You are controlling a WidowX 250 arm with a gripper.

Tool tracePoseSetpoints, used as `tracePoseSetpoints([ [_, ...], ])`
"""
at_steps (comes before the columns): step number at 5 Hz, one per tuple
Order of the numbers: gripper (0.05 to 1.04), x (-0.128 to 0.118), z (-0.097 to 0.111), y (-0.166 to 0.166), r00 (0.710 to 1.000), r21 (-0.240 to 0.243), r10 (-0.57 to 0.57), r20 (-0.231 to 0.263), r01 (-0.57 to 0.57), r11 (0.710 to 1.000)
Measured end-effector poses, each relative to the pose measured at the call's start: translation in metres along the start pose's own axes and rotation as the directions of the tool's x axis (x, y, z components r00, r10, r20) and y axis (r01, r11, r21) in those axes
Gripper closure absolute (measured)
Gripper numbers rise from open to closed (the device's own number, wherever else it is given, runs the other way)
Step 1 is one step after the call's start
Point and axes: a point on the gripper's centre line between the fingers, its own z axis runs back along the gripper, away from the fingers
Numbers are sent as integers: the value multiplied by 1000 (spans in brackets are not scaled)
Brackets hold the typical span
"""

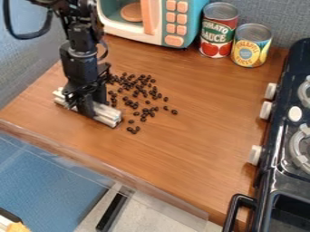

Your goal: Sweep into pile

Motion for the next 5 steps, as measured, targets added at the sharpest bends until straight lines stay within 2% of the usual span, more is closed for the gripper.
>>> tracePoseSetpoints([
  [5, 705, 13, 2, -56, 990, -78, 142, 12, -141, 987],
])
